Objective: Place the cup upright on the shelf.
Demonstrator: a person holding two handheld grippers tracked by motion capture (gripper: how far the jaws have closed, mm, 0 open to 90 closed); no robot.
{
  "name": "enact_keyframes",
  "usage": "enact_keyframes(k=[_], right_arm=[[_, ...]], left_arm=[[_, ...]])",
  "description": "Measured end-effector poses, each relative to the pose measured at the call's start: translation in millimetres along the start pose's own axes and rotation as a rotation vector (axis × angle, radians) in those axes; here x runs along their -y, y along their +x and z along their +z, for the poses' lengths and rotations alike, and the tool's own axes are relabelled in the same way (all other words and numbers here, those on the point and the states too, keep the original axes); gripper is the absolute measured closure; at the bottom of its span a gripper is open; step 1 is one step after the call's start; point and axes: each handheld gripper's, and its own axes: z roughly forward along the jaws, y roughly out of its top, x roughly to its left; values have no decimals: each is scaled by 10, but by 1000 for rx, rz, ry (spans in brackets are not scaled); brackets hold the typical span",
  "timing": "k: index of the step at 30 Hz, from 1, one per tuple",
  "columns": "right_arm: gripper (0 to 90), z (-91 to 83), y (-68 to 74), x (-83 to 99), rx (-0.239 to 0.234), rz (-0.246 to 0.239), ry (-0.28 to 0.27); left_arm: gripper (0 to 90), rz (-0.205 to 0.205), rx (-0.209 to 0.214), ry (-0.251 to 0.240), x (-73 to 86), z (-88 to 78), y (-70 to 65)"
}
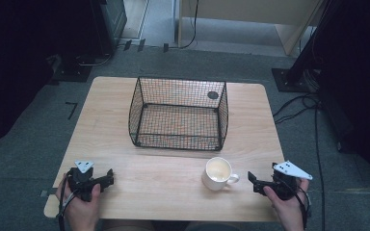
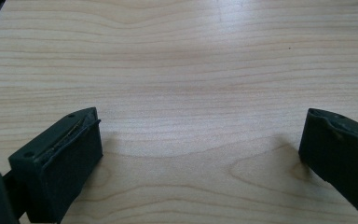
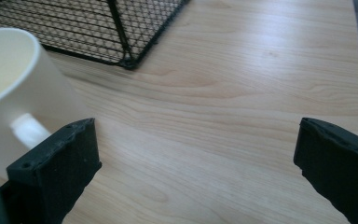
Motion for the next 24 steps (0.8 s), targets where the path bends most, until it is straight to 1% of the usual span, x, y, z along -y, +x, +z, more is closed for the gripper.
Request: enact_keyframes(k=[1, 2, 6, 8, 9, 10, 11, 13, 14, 15, 16, 17, 18, 19, 21, 22, 23, 24], right_arm=[[0, -16, 24, -12, -26, -7, -10], [0, -16, 24, -12, -26, -7, -10], [38, -17, 119, -25, -81, -43, -19], [71, -14, 158, -25, -96, -62, -23], [78, -12, 185, -25, -111, -72, -22], [78, -12, 185, -25, -111, -72, -22], [88, -11, 201, -26, -127, -80, -23], [112, -15, 230, -31, -163, -79, -26], [136, -16, 257, -33, -194, -88, -31], [136, -16, 257, -33, -194, -88, -31], [141, -10, 270, -32, -213, -95, -28], [147, 5, 301, -26, -234, -114, -19], [147, 5, 301, -26, -234, -114, -19], [193, 24, 327, -14, -248, -135, -16], [251, 41, 346, -3, -273, -142, -12], [251, 41, 346, -3, -273, -142, -12], [346, 60, 354, 7, -294, -146, -8], [346, 60, 354, 7, -294, -146, -8]], left_arm=[[0, -1, 0, -1, 0, 0, -1], [0, 0, 0, -1, 0, 0, 0], [0, -1, 0, -1, 0, 0, -1], [0, -1, 0, -1, 0, 1, -1], [0, -1, 0, -1, 0, 0, -1], [0, -1, 0, -1, 0, 0, -1], [0, -1, 0, 0, -1, 1, -1], [0, -1, -1, 0, -3, 3, -3], [0, -3, -2, -2, -6, 7, -5], [0, -3, -2, -2, -6, 7, -5], [0, -3, -2, -1, -6, 7, -6], [0, -3, -2, -1, -6, 7, -6], [0, -3, -2, -1, -6, 7, -6], [0, -3, -2, -1, -6, 7, -6], [0, -3, -2, -1, -6, 7, -6], [0, -3, -2, -1, -6, 7, -6], [0, -3, -3, -1, -6, 7, -6], [0, -3, -3, -1, -6, 7, -6]])
